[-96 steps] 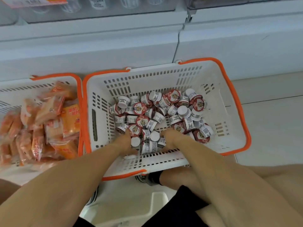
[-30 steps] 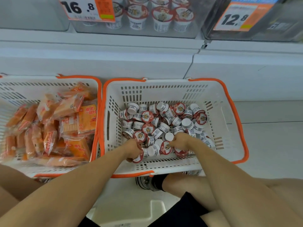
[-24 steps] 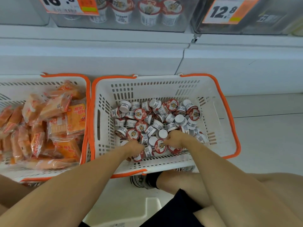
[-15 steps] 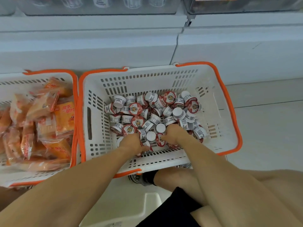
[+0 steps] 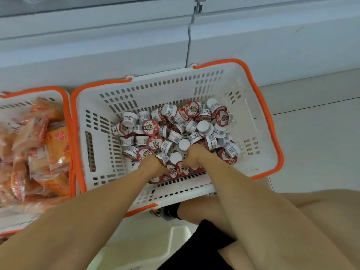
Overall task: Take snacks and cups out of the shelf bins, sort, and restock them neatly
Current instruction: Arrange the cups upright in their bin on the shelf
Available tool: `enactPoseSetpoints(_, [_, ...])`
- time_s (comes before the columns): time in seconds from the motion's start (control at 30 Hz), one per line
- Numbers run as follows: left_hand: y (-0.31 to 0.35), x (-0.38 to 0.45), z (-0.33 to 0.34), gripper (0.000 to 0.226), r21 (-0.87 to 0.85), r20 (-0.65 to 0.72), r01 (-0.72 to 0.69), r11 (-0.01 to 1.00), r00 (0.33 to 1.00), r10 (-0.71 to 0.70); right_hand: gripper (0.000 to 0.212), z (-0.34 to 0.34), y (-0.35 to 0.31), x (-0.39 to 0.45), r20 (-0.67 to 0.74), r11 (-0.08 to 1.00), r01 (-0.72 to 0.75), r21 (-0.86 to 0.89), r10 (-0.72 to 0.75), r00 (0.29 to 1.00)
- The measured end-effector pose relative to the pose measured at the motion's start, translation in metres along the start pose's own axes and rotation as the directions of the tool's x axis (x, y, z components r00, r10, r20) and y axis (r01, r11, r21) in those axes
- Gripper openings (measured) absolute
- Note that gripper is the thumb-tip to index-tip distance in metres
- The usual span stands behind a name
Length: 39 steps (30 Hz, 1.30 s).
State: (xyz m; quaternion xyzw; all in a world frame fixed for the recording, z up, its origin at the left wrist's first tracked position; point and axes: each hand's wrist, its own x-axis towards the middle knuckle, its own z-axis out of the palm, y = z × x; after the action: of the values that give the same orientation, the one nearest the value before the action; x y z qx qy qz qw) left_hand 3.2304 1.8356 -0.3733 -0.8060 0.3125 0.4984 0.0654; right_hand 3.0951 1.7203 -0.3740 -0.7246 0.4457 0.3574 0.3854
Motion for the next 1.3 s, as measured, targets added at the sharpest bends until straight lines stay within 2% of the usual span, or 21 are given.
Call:
enactPoseSetpoints(0.1, [-0.013, -0.002, -0.002, 0.039, -0.164, 0.026, 0.075, 0.984, 0.997, -0.072, 0.028, 0.000, -0.005, -0.004, 0.032, 0.999, 0.031, 0.023, -0.031, 0.999])
enactPoseSetpoints(0.17, [-0.021, -0.008, -0.007, 0.030, -0.220, 0.022, 0.057, 0.974, 0.998, -0.053, 0.035, -0.004, -0.010, -0.011, 0.051, 0.993, 0.054, 0.103, -0.059, 0.997])
enactPoseSetpoints(0.23, [-0.028, -0.018, -0.017, 0.021, -0.275, -0.002, 0.038, 0.961, 0.999, -0.040, 0.030, -0.011, -0.014, -0.018, 0.070, 0.973, 0.099, 0.209, -0.116, 0.991])
enactPoseSetpoints(0.27, [-0.030, -0.025, -0.025, 0.020, -0.318, -0.013, 0.025, 0.948, 0.999, -0.031, 0.026, -0.017, -0.018, -0.025, 0.064, 0.959, 0.121, 0.257, -0.142, 0.988])
enactPoseSetpoints(0.33, [-0.031, -0.042, -0.049, 0.020, -0.407, -0.045, -0.011, 0.913, 0.999, -0.008, 0.036, -0.033, -0.028, -0.036, 0.015, 0.925, 0.164, 0.342, -0.180, 0.984])
enactPoseSetpoints(0.43, [-0.034, -0.073, -0.097, 0.018, -0.509, -0.096, -0.082, 0.857, 0.995, 0.038, 0.038, -0.065, -0.054, -0.064, -0.076, 0.842, 0.276, 0.464, -0.273, 0.959])
enactPoseSetpoints(0.53, [-0.038, -0.111, -0.152, 0.025, -0.650, -0.088, -0.102, 0.753, 0.994, 0.059, 0.028, -0.096, -0.084, -0.096, -0.179, 0.766, 0.398, 0.505, -0.358, 0.916])
enactPoseSetpoints(0.63, [-0.044, -0.155, -0.204, 0.027, -0.717, -0.106, -0.171, 0.676, 0.985, 0.137, 0.036, -0.120, -0.113, -0.133, -0.269, 0.684, 0.467, 0.560, -0.383, 0.884])
enactPoseSetpoints(0.7, [-0.048, -0.186, -0.234, 0.028, -0.729, -0.225, -0.283, 0.624, 0.959, 0.172, 0.055, -0.135, -0.129, -0.161, -0.284, 0.590, 0.476, 0.652, -0.392, 0.875])
enactPoseSetpoints(0.73, [-0.049, -0.200, -0.247, 0.029, -0.746, -0.293, -0.343, 0.571, 0.939, 0.182, 0.051, -0.144, -0.136, -0.173, -0.315, 0.543, 0.500, 0.675, -0.402, 0.860])
enactPoseSetpoints(0.8, [-0.054, -0.226, -0.271, 0.026, -0.795, -0.416, -0.445, 0.412, 0.895, 0.164, 0.025, -0.164, -0.150, -0.201, -0.380, 0.461, 0.562, 0.687, -0.432, 0.818])
enactPoseSetpoints(0.83, [-0.057, -0.235, -0.281, 0.027, -0.798, -0.473, -0.494, 0.344, 0.868, 0.149, 0.021, -0.174, -0.159, -0.213, -0.416, 0.422, 0.591, 0.687, -0.438, 0.797])
enactPoseSetpoints(0.93, [-0.070, -0.247, -0.304, 0.045, -0.776, -0.582, -0.589, 0.227, 0.806, 0.103, 0.022, -0.211, -0.198, -0.245, -0.532, 0.359, 0.672, 0.647, -0.419, 0.736])
enactPoseSetpoints(1.03, [-0.077, -0.248, -0.319, 0.036, -0.799, -0.590, -0.592, 0.106, 0.806, 0.054, 0.018, -0.253, -0.251, -0.254, -0.644, 0.355, 0.709, 0.610, -0.300, 0.704])
enactPoseSetpoints(1.1, [-0.078, -0.249, -0.324, 0.032, -0.817, -0.574, -0.574, 0.046, 0.819, 0.027, 0.025, -0.282, -0.291, -0.240, -0.707, 0.395, 0.715, 0.577, -0.196, 0.679])
enactPoseSetpoints(1.23, [-0.080, -0.248, -0.335, 0.032, -0.832, -0.555, -0.554, -0.044, 0.832, 0.017, 0.065, -0.320, -0.358, -0.208, -0.795, 0.612, 0.678, 0.407, -0.127, 0.593])
enactPoseSetpoints(1.3, [-0.083, -0.246, -0.335, 0.031, -0.830, -0.555, -0.552, -0.079, 0.832, 0.011, 0.063, -0.332, -0.380, -0.189, -0.816, 0.697, 0.639, 0.325, -0.135, 0.562])
